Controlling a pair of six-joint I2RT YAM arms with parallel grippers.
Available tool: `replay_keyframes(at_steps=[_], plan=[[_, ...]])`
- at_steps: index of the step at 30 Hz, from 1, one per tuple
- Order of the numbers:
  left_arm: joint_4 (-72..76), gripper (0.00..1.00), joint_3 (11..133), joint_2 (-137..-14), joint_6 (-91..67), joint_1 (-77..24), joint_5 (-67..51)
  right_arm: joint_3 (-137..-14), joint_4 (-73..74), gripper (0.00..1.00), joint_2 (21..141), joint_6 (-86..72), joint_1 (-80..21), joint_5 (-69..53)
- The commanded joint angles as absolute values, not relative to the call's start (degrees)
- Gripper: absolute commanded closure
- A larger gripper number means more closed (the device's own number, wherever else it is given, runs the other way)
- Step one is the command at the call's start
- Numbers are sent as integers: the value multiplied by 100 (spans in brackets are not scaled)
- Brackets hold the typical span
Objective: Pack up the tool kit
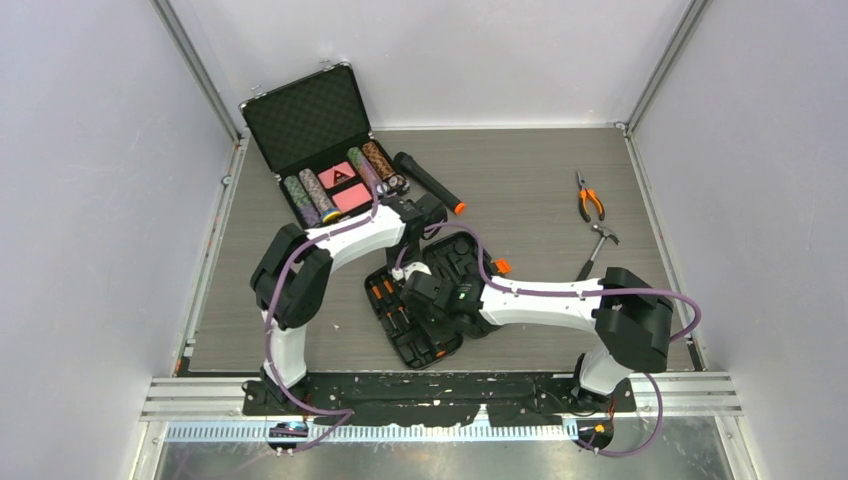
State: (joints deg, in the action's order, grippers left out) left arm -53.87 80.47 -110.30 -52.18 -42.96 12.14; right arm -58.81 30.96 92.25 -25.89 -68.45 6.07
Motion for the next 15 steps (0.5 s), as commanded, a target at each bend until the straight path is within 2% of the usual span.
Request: replay_keyframes(at_steps=[1, 5, 15], plan=[[-4887, 100, 8041, -11876, -5275, -4599, 915, -5622, 2998, 95, 9364, -2682, -6879, 92], [-4779, 100, 7919, -12114, -5354, -4614, 909, -5520, 2680, 95, 9298, -2725, -6797, -241], [-3049, 100, 6632, -12005, -6114, -4542, 207, -5305, 2067, 94, 9065, -2796, -6710, -699]])
